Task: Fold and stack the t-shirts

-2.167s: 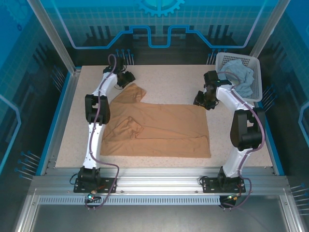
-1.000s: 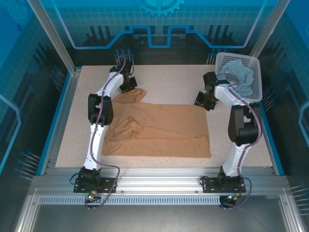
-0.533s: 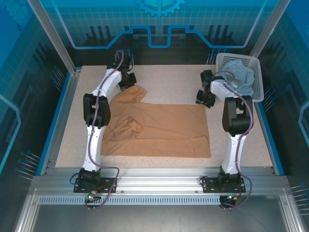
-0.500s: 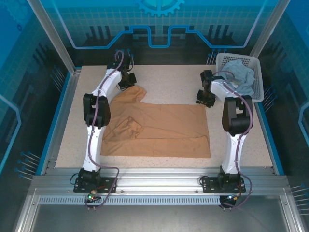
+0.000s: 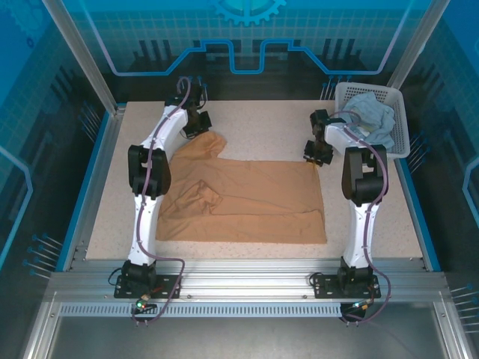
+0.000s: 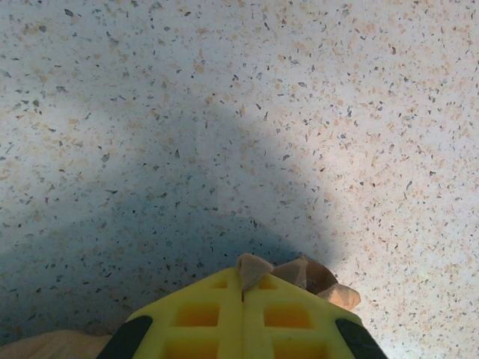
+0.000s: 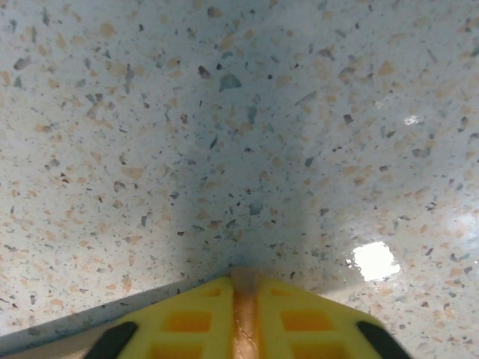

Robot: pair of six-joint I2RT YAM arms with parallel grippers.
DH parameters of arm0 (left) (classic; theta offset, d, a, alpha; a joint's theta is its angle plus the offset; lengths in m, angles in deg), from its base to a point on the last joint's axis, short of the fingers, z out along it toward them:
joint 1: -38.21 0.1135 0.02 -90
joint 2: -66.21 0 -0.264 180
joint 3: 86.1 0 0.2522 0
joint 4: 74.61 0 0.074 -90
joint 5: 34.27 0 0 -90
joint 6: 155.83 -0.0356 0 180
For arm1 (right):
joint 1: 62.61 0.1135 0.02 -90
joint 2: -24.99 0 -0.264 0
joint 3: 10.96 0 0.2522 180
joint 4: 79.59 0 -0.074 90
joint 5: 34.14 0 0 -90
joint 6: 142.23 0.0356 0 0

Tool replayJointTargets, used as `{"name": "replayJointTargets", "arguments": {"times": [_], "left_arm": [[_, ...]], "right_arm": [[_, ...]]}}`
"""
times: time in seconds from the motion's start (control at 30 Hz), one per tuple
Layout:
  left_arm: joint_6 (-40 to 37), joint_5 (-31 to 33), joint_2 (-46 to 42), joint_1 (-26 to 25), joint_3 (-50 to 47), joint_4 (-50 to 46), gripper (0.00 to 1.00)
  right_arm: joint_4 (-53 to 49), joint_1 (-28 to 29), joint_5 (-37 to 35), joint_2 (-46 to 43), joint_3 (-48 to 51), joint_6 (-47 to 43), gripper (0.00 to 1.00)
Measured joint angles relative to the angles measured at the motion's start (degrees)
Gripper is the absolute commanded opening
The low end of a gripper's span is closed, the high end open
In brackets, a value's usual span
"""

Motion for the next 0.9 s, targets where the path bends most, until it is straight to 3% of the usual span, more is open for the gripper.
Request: {"name": "replayJointTargets", "arguments": {"times": [0.07,0.23,0.37,0.63,0.9], "left_arm": [[0.2,0.0,-0.31,0.02,0.0,-0.17,0.0],[0.2,0.0,-1.97,0.07,-0.85,-0.7,0.0],[0.2,0.02,-7.43,0.04,-7.63,-0.83,0.0],[2.23,-1.57,-29.27,0.0,-33.7,0.94,0.0],[5.03,-2.32,-49.94,-0.37,-52.24,-1.18,0.0]], "right_arm": [[0.0,0.0,-0.07,0.0,-0.22,-0.24,0.0],[-0.09,0.11,-0.87,-0.46,-0.15,-1.36,0.0],[0.07,0.59,-1.99,-3.61,2.27,-3.08,0.0],[1.51,2.84,-3.26,-13.42,10.69,-6.99,0.0],[2.03,4.31,-3.5,-22.51,18.25,-7.48,0.0]]}}
